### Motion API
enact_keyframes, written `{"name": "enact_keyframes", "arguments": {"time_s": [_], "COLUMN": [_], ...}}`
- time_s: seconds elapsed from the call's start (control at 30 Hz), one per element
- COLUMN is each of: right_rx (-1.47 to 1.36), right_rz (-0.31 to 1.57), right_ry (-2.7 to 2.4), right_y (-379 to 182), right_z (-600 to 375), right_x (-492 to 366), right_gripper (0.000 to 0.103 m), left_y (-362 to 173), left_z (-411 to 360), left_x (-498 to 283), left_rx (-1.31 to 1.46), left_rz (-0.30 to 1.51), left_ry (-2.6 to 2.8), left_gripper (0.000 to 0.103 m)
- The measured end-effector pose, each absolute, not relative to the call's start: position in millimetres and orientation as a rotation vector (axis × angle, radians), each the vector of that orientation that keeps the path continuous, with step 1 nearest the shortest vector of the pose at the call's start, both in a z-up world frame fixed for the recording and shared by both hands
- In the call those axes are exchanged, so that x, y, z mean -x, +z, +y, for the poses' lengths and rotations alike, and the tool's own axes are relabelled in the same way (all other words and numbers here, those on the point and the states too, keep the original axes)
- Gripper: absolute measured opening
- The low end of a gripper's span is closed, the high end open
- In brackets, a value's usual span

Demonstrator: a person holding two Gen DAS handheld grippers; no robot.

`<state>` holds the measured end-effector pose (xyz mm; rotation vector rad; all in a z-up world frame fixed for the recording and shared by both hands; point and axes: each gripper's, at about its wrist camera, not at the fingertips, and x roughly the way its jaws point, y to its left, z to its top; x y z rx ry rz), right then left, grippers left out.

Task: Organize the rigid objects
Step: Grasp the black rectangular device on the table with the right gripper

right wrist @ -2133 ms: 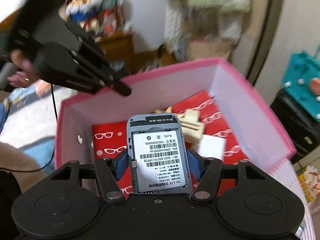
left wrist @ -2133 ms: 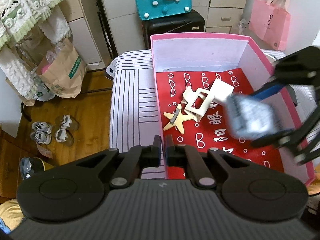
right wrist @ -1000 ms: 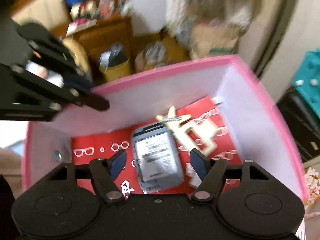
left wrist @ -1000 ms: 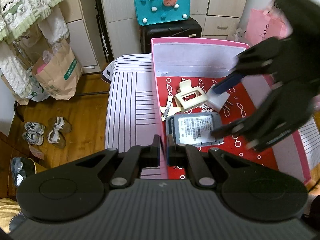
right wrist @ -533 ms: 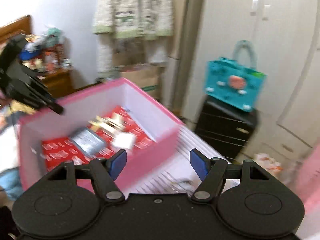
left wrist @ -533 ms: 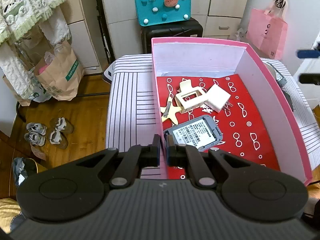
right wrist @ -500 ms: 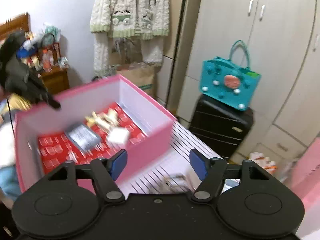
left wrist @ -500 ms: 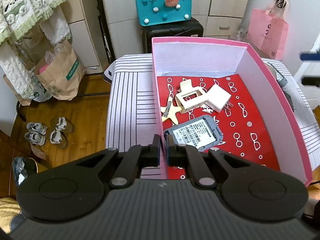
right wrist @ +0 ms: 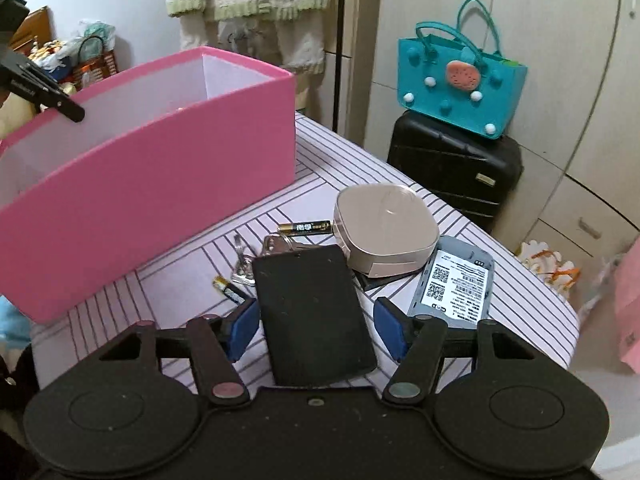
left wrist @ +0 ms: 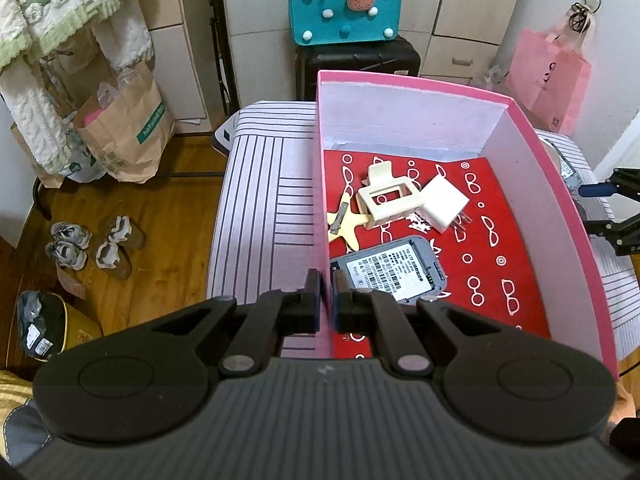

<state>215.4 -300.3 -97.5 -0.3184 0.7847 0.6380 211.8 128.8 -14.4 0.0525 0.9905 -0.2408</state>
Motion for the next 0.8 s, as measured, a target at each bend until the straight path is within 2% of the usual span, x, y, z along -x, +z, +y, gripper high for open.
{"name": "enact_keyframes", "arguments": {"time_s": [0.27, 0.47, 0.8], "right_rx": [0.373, 0.291, 0.197], "right_rz": [0.801, 0.849, 0.835], "right_ry": [0.7, 0.672, 0.624], "right_y": [-110.6, -114.5, -102.4], "right_z": [-292.5, -295.2, -291.7], "right_x": [-224.3, -234.2, -220.8], "right_gripper": [0.068, 0.072, 0.068], "left_y": [-14.5, -16.9, -17.3], "left_z": [121.7, 115.2, 111.5], "left_x": [-214.4, -215.5, -216.0], "left_rx": [-0.097, -0.15, -0.207], "left_rz": [1.01, 1.023, 1.023], "left_ry": [-0.233, -0.231, -0.243], "left_gripper": [0.004, 0.004, 0.004]}}
